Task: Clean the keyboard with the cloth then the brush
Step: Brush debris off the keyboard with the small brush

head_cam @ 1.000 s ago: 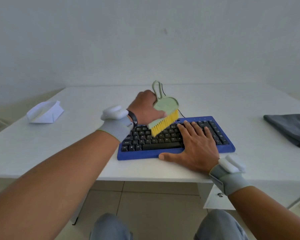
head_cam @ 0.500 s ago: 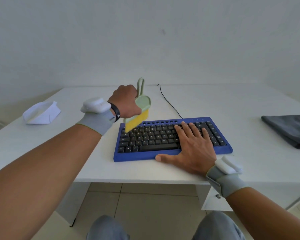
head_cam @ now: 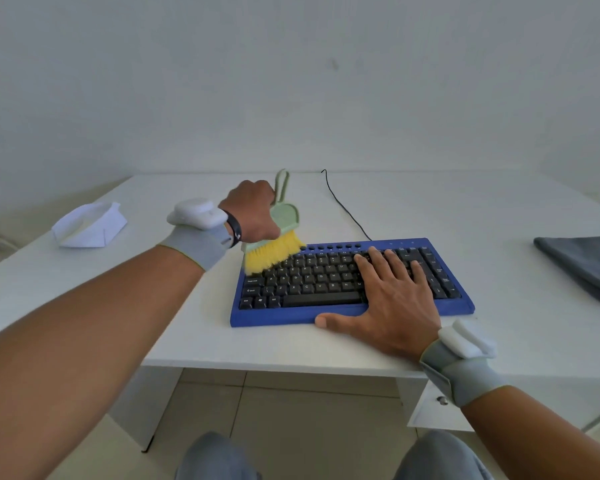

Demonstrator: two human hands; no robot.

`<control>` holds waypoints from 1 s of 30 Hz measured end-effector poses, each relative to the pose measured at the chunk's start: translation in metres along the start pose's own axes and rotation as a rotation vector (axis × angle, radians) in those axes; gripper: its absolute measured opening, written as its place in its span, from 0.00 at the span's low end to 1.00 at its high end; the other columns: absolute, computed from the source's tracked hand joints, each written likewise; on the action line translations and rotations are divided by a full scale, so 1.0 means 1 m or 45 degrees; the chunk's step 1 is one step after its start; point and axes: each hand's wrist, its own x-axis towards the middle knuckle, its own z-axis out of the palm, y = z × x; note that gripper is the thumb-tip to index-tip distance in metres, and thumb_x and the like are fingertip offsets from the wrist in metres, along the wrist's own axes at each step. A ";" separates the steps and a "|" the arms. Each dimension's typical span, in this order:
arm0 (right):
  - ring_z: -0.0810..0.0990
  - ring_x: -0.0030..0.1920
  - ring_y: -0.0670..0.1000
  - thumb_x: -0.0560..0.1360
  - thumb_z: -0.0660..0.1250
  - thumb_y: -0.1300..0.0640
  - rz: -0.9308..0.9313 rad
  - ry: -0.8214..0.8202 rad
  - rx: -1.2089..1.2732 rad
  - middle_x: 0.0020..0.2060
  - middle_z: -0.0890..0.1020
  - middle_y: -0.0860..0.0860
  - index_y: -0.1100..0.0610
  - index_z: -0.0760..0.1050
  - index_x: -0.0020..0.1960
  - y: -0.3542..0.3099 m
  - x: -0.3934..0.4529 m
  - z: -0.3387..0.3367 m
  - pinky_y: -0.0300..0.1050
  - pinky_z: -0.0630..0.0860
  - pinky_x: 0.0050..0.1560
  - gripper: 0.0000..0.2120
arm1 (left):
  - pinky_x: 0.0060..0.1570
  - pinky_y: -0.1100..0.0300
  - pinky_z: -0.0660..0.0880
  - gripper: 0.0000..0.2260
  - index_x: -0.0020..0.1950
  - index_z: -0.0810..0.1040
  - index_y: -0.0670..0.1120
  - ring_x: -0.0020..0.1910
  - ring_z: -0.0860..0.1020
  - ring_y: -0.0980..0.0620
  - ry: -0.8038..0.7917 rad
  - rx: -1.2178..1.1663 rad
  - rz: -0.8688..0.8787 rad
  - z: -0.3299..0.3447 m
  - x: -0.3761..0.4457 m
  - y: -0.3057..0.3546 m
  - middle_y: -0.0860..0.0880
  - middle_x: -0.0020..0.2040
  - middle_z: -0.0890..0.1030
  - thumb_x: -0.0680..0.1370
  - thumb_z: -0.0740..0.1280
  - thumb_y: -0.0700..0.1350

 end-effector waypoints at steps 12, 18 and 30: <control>0.50 0.78 0.53 0.54 0.40 0.12 0.000 0.021 -0.011 0.79 0.53 0.49 0.49 0.53 0.78 -0.001 -0.003 -0.002 0.62 0.47 0.76 0.63 | 0.37 0.63 0.76 0.17 0.53 0.82 0.41 0.43 0.81 0.49 -0.127 -0.379 0.327 0.021 0.010 0.043 0.48 0.45 0.83 0.71 0.77 0.51; 0.47 0.79 0.53 0.54 0.39 0.12 -0.005 -0.001 -0.002 0.79 0.49 0.50 0.50 0.50 0.79 0.000 -0.001 -0.001 0.62 0.45 0.76 0.64 | 0.39 0.63 0.75 0.17 0.53 0.80 0.43 0.45 0.81 0.49 -0.302 -0.196 0.209 0.004 0.007 -0.007 0.51 0.44 0.81 0.71 0.77 0.52; 0.51 0.78 0.53 0.55 0.45 0.13 -0.013 0.056 0.061 0.78 0.57 0.51 0.51 0.55 0.75 -0.001 -0.004 -0.003 0.62 0.49 0.76 0.60 | 0.43 0.55 0.77 0.17 0.48 0.79 0.42 0.42 0.81 0.47 -0.309 -0.262 0.255 0.005 0.023 0.030 0.47 0.43 0.82 0.70 0.77 0.52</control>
